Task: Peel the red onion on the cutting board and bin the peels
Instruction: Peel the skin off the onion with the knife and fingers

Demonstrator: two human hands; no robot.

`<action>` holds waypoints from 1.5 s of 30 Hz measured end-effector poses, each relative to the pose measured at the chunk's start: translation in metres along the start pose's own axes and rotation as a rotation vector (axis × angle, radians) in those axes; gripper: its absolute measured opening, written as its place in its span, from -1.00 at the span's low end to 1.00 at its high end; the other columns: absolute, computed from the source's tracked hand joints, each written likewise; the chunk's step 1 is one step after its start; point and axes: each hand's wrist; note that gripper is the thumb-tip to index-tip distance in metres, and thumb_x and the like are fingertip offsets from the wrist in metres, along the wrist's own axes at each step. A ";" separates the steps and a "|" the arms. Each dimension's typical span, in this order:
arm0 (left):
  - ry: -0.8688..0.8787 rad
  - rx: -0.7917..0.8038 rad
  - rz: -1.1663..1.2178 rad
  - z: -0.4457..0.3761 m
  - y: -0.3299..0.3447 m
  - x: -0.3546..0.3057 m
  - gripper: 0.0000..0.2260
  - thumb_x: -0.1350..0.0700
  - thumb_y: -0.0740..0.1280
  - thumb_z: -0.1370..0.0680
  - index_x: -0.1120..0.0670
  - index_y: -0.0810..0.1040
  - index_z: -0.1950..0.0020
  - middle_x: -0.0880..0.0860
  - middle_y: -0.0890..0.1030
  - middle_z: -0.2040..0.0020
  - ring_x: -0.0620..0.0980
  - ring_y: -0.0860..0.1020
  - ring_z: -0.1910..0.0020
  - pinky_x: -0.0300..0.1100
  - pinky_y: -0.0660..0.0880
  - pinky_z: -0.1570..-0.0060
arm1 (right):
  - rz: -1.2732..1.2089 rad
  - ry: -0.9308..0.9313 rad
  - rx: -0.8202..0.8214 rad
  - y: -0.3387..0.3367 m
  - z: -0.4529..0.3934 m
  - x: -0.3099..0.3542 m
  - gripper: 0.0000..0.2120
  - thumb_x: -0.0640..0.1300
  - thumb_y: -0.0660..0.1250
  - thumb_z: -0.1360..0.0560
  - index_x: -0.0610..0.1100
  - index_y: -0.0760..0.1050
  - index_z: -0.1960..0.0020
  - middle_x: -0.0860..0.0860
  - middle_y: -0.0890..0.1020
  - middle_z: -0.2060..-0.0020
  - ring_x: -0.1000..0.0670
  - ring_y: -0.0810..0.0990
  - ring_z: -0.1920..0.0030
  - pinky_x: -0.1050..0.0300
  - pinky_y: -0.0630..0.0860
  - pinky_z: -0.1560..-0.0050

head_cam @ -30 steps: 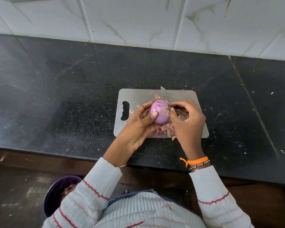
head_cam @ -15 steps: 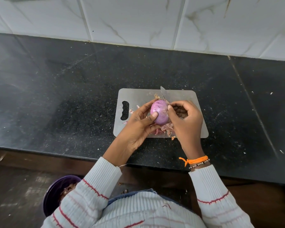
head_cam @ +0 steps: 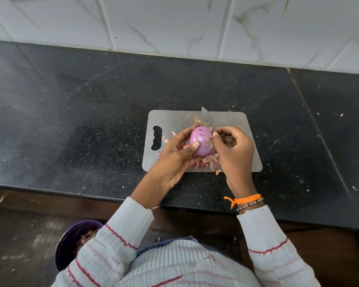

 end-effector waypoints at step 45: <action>0.033 0.106 0.075 -0.011 -0.009 0.004 -0.53 0.31 0.25 -0.47 0.17 0.35 -0.39 0.23 0.38 -0.38 0.21 0.44 -0.29 -0.08 0.55 -0.09 | 0.243 -0.089 0.101 -0.026 -0.017 -0.014 -0.84 -0.20 0.24 -0.56 -0.17 0.51 0.18 0.08 0.52 0.29 0.26 0.48 0.26 0.50 0.34 0.26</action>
Point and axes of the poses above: each hand's wrist, its own z-axis away from the middle knuckle, its own y-axis out of the palm, x = y × z
